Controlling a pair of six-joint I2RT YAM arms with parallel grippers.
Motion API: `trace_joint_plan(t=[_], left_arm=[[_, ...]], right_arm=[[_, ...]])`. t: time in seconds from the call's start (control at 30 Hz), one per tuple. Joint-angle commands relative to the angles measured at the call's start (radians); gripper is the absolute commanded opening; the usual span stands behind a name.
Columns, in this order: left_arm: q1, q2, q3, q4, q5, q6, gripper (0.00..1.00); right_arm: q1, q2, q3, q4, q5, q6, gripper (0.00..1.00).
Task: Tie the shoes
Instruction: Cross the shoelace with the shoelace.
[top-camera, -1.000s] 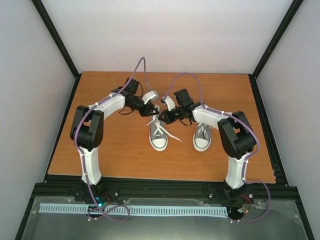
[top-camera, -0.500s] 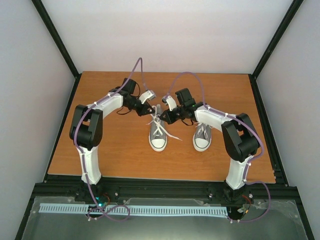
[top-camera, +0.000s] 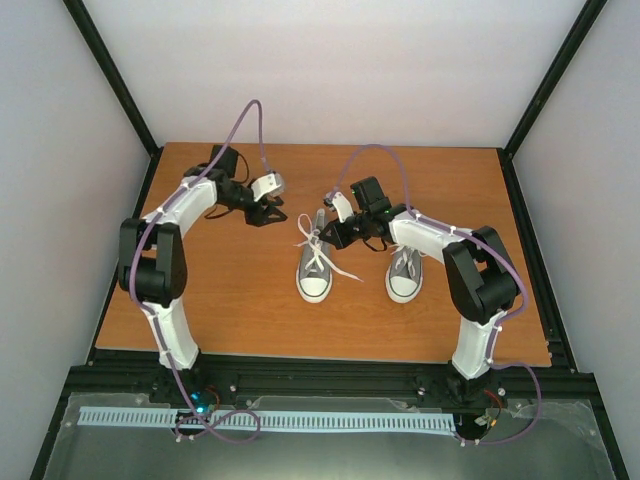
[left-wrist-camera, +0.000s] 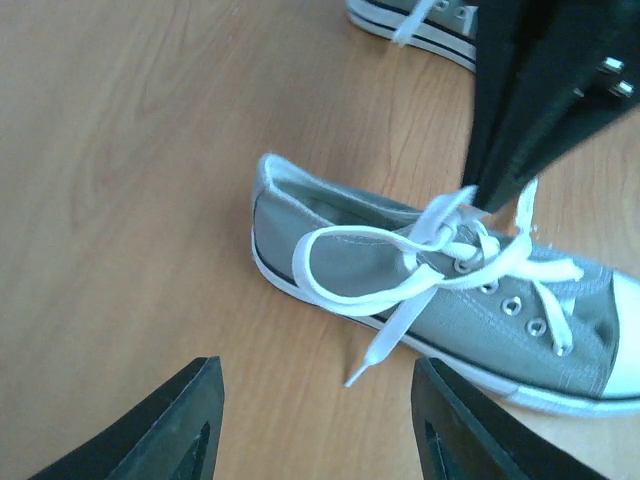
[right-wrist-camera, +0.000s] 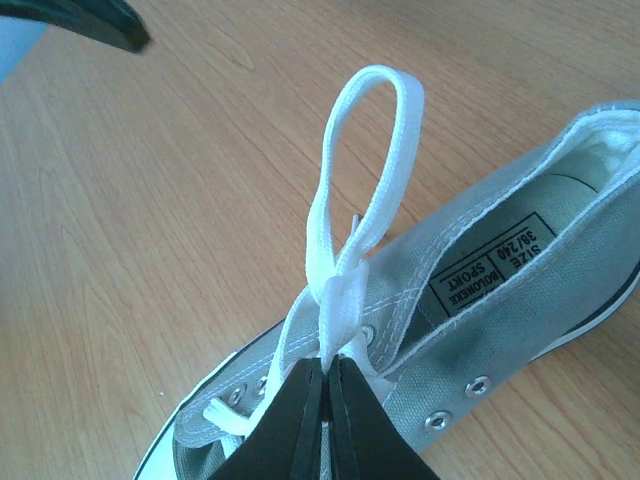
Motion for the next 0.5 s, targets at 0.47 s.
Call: trace_joint_plan(t=[0.47], left_arm=[[-0.2,-0.181,-0.286,0.357,-0.11,0.655,0.66]], right_arm=[[-0.01,0.024,0.032,0.011,-0.049,-0.008,0.03]])
